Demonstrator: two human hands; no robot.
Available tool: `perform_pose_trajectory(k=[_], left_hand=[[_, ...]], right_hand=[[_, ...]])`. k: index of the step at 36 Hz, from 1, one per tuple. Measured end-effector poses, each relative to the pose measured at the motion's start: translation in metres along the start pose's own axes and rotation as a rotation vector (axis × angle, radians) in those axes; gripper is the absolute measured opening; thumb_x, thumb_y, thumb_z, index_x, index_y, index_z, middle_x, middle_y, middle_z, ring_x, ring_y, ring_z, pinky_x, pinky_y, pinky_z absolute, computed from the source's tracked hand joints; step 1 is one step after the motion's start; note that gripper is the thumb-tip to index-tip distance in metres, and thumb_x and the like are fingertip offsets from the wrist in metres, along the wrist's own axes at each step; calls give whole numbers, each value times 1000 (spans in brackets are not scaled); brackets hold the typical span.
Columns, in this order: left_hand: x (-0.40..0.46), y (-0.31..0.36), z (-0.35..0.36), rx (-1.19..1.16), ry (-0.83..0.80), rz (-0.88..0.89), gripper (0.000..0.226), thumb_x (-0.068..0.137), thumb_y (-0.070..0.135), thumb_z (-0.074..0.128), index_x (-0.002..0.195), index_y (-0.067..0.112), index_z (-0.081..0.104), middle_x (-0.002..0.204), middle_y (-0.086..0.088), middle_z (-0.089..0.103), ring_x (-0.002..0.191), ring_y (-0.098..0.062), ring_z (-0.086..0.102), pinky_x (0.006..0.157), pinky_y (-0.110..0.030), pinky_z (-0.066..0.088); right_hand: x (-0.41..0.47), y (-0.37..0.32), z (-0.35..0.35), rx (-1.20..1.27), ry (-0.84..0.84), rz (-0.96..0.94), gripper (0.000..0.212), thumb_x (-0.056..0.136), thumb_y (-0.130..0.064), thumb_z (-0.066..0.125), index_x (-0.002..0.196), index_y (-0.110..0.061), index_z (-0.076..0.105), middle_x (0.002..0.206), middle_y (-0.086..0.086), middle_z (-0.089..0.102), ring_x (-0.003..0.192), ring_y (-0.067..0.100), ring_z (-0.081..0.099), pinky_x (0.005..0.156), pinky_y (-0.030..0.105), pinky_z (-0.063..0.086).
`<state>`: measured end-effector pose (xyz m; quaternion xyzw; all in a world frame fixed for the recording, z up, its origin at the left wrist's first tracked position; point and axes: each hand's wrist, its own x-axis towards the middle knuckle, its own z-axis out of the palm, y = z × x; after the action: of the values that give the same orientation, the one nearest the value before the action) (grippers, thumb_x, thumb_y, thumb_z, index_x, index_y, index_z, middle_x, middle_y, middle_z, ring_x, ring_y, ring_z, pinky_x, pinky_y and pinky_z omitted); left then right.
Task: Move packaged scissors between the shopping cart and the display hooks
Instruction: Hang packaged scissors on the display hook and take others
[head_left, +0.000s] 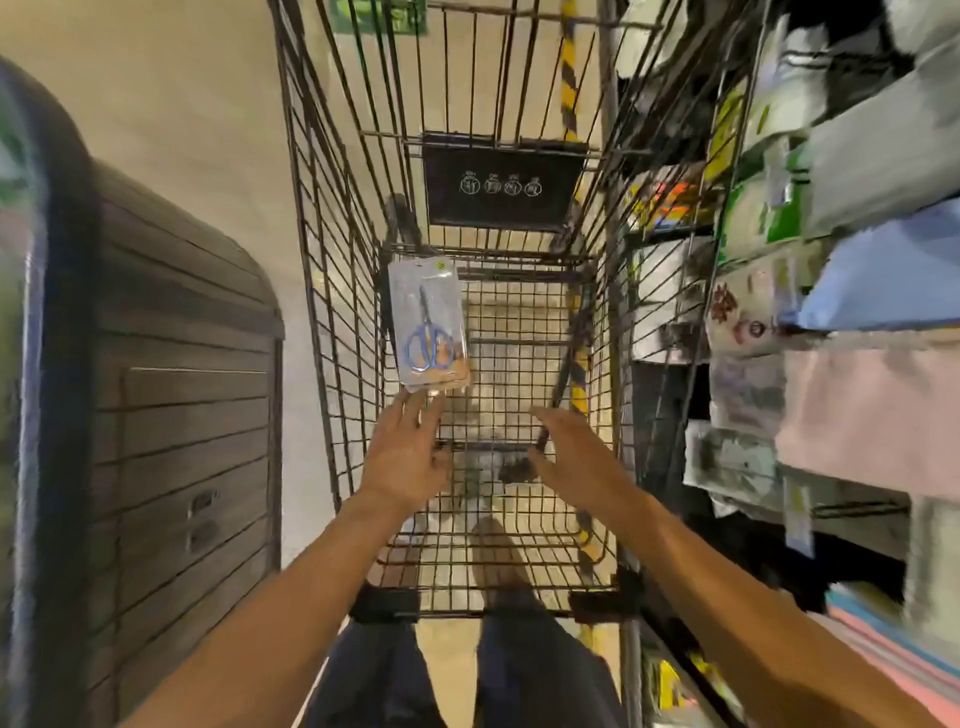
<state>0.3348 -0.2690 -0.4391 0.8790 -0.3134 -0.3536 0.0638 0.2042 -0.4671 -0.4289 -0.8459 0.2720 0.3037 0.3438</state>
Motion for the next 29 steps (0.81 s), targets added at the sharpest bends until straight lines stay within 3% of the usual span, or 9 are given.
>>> perform_pose_trajectory(k=[6, 10, 12, 16, 19, 23, 26, 29], left_hand=[[47, -17, 31, -67, 18, -43, 78, 96, 35, 59, 160, 17, 18, 168, -9, 12, 156, -29, 1, 123, -32, -5], [70, -27, 45, -60, 39, -31, 75, 90, 28, 67, 154, 7, 34, 161, -20, 30, 151, -39, 22, 123, -38, 7], [78, -31, 51, -51, 53, -39, 73, 88, 26, 68, 152, 6, 38, 158, -22, 35, 147, -41, 28, 123, -44, 15], [90, -34, 61, -31, 41, -87, 77, 94, 34, 62, 158, 15, 24, 165, -13, 23, 153, -32, 16, 127, -42, 12], [93, -37, 66, -35, 31, -111, 80, 95, 38, 60, 160, 15, 19, 166, -13, 20, 154, -30, 12, 127, -43, 13], [95, -40, 62, -38, 24, -122, 81, 94, 39, 61, 160, 15, 20, 166, -13, 19, 155, -30, 10, 127, -43, 13], [99, -42, 61, -55, 8, -149, 80, 97, 40, 55, 161, 21, 11, 169, -7, 10, 156, -27, 2, 127, -42, 11], [101, -43, 59, -95, 40, -133, 77, 96, 36, 57, 160, 20, 18, 168, -7, 16, 155, -28, 8, 127, -42, 13]], right_hand=[[56, 17, 30, 8, -49, 26, 62, 98, -32, 60, 154, -29, 34, 149, 5, 45, 137, 28, 44, 110, 42, 43], [95, 16, 43, 8, -32, -13, 59, 95, -22, 64, 150, -20, 43, 146, 9, 49, 136, 26, 42, 108, 32, 35], [118, 15, 52, 24, -22, -18, 60, 94, -24, 66, 149, -17, 44, 145, 10, 51, 135, 29, 45, 108, 34, 36], [167, -1, 62, 9, -28, 1, 57, 95, -21, 65, 148, -17, 43, 145, 10, 49, 134, 29, 47, 108, 39, 42], [195, -16, 66, 17, 52, -34, 54, 98, -29, 61, 147, -18, 42, 149, 8, 45, 138, 26, 43, 108, 37, 41], [221, -30, 79, 132, 154, -42, 41, 95, -29, 63, 133, -18, 52, 133, 6, 51, 124, 21, 48, 84, 27, 41], [240, -39, 89, 189, 169, 17, 47, 90, -34, 67, 132, -21, 52, 132, 7, 51, 120, 21, 50, 88, 32, 49], [261, -36, 103, 207, 188, 86, 48, 79, -54, 61, 117, -24, 57, 113, 3, 61, 101, 21, 61, 77, 39, 59]])
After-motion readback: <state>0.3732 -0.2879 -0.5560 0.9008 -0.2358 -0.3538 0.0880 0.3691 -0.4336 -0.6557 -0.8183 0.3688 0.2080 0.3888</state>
